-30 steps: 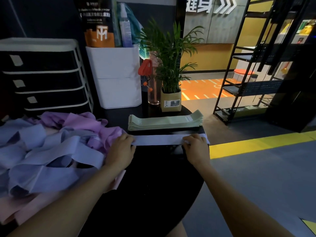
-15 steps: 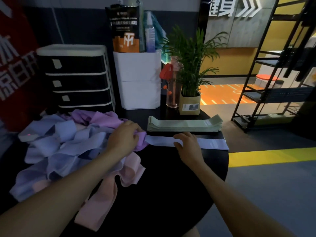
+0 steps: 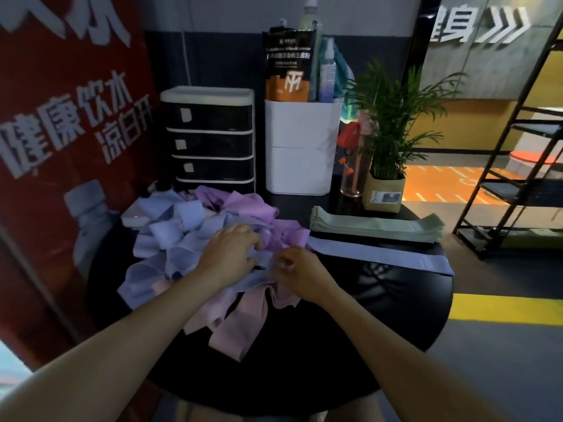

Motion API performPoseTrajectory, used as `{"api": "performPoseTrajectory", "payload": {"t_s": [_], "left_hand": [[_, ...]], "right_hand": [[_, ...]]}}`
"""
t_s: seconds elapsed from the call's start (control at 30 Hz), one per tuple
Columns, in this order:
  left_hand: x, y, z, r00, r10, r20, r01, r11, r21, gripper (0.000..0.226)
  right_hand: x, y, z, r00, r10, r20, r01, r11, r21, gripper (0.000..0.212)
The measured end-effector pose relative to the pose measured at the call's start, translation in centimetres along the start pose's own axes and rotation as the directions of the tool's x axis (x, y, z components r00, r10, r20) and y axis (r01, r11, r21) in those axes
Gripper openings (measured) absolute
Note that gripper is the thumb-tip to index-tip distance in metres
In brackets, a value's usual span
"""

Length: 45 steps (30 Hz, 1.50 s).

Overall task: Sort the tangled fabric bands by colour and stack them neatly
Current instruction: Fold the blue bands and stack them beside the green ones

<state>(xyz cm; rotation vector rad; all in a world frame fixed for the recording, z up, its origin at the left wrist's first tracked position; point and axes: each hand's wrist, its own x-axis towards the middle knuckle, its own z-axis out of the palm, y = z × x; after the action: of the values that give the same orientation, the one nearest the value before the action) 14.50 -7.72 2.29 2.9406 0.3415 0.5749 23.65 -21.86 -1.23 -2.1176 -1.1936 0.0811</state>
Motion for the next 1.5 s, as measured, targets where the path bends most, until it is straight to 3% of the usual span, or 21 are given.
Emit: {"api": "performPoseTrajectory", "payload": {"t_s": [0.07,0.17,0.23,0.43,0.63,0.83,0.93,1.1,1.2,1.37,1.5], "left_hand": [[-0.5,-0.6,-0.2,1.0,-0.025,0.004,0.025,0.999,-0.033,0.028],[-1.0,-1.6,-0.3,0.999,-0.046,-0.018,0.044,0.995,-0.093,0.029],[-0.9,-2.1,-0.7,0.997,-0.071,-0.031,0.066,0.989,-0.132,0.03],[-0.4,-3.9,-2.1,0.989,-0.119,-0.084,0.1,0.975,-0.197,0.021],[-0.3,-4.9,-3.3,0.967,-0.216,-0.137,0.182,0.958,-0.223,0.005],[0.8,-3.1,-4.4,0.947,-0.216,-0.237,0.062,0.849,-0.525,0.023],[1.4,-1.2,-5.2,0.968,-0.149,-0.204,0.006,0.822,-0.569,0.039],[1.6,-0.7,-4.1,0.98,-0.113,-0.161,-0.008,0.793,-0.609,0.024],[1.6,0.0,-4.2,0.977,-0.163,-0.135,0.003,0.647,-0.762,0.007],[2.7,1.8,-7.4,0.947,-0.176,-0.268,-0.15,0.495,-0.856,0.012],[3.1,2.7,-8.5,0.917,-0.219,-0.334,-0.174,0.535,-0.827,0.018]], "right_hand": [[0.1,-0.9,0.3,1.0,0.015,0.016,-0.014,0.999,-0.034,0.028],[0.6,-1.7,0.2,1.0,0.009,-0.021,-0.011,0.995,-0.099,0.005],[1.3,-2.1,-0.4,0.996,-0.023,-0.09,0.014,0.996,-0.092,0.024],[3.4,-4.8,-4.5,0.915,-0.053,-0.4,0.068,0.997,0.023,0.014],[5.0,-6.5,-7.9,0.845,-0.024,-0.534,0.12,0.982,0.146,0.013],[5.8,-7.5,-9.2,0.837,-0.034,-0.546,0.183,0.958,0.221,0.013],[6.0,-8.1,-9.1,0.836,-0.042,-0.547,0.21,0.946,0.247,0.012],[6.1,-8.9,-10.4,0.825,-0.022,-0.564,0.245,0.914,0.322,0.013],[6.1,-9.2,-11.2,0.82,-0.02,-0.572,0.262,0.902,0.343,0.013],[6.2,-10.1,-11.2,0.842,-0.127,-0.525,0.31,0.909,0.278,0.014],[6.2,-11.5,-11.0,0.86,-0.214,-0.463,0.354,0.903,0.241,0.012]]}}
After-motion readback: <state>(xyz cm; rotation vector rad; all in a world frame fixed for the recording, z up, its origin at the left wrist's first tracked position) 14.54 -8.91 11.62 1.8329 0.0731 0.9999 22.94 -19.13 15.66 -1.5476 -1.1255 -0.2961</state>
